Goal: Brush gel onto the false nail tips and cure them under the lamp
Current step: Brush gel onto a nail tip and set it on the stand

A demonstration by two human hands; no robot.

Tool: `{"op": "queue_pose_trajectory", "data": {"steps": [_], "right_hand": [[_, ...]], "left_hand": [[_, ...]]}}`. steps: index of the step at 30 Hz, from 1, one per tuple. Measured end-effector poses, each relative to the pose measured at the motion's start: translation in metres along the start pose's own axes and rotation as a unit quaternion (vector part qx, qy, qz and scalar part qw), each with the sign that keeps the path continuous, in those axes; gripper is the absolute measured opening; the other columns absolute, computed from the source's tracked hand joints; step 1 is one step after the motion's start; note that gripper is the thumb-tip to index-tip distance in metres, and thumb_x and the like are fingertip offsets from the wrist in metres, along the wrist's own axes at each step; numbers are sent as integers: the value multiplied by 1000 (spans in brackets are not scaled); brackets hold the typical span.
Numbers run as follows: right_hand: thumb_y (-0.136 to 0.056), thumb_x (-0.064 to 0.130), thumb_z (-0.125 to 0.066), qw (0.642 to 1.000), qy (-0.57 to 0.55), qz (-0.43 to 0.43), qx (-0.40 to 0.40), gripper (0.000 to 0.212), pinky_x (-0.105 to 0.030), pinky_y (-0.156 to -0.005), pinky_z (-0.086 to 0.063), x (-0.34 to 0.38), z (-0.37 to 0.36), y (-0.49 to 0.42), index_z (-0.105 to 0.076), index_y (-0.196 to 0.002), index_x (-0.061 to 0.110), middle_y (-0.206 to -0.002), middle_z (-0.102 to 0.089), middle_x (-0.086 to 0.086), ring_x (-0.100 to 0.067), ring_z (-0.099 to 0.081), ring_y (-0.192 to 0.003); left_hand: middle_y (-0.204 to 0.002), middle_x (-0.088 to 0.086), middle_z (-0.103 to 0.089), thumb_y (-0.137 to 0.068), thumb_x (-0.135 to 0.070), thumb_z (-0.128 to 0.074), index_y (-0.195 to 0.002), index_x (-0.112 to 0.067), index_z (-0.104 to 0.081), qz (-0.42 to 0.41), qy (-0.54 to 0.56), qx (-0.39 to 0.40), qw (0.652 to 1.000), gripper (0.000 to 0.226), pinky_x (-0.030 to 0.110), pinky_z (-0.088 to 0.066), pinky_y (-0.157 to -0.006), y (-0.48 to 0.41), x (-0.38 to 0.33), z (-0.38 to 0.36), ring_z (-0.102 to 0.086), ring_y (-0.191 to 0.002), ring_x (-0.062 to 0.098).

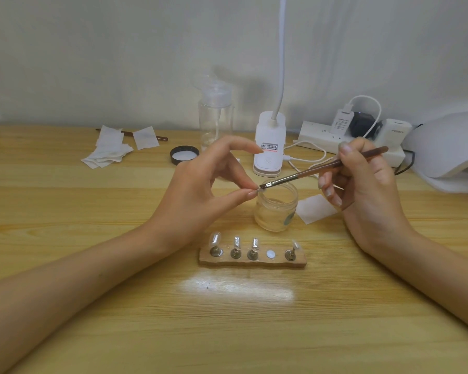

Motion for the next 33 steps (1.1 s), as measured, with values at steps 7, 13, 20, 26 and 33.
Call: {"op": "queue_pose_trajectory", "data": {"steps": [7, 13, 20, 26, 33], "right_hand": [[-102, 23, -50, 999, 3, -12, -34, 34, -19, -43, -37, 0, 4, 1, -54, -69, 30, -57, -61, -2, -12, -52, -50], [-99, 26, -53, 1000, 5, -2, -5, 24, -19, -44, -38, -1, 0, 0, -49, -75, 23, -58, -61, -3, -13, -53, -51], [-102, 24, -50, 1000, -5, 9, -12, 24, -18, -44, -38, 0, 3, 0, -47, -78, 22, -58, -61, -1, -12, -53, -50], [-101, 24, -52, 1000, 26, -6, -13, 26, -19, -44, -39, -1, 2, 0, -48, -75, 23, -58, -61, -2, -14, -54, -51], [-101, 24, -50, 1000, -7, 25, -15, 23, -17, -43, -38, 2, 3, 0, -47, -79, 22, -57, -62, 0, -11, -54, -50]], "left_hand": [[-81, -5, -75, -82, 1, -78, -121, -13, -60, -2, -5, 1, 1000, 45, -1, -38, -77, 0, 0, 0, -66, -84, -4], [-81, -6, -75, -82, 1, -79, -121, -12, -60, 3, -6, -1, 1000, 45, -1, -38, -76, 0, 0, 0, -68, -85, -3], [-81, -5, -75, -82, 1, -79, -121, -12, -60, 4, -7, 0, 1000, 45, -1, -38, -76, 0, -1, 0, -68, -84, -3], [-81, -5, -75, -83, 1, -79, -123, -11, -59, -7, -22, 1, 1000, 47, -1, -38, -77, 0, -3, 1, -66, -85, -5], [-81, -5, -75, -82, 0, -80, -126, -12, -55, -11, -28, 4, 1000, 52, -1, -38, -76, -1, -4, 1, -68, -84, -1]]}}
Point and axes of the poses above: each hand's wrist, its own y-axis away from the middle knuckle, its own z-axis out of the back of the hand, x = y × z, the point moved 4 cm from there along -y, towards the middle knuckle
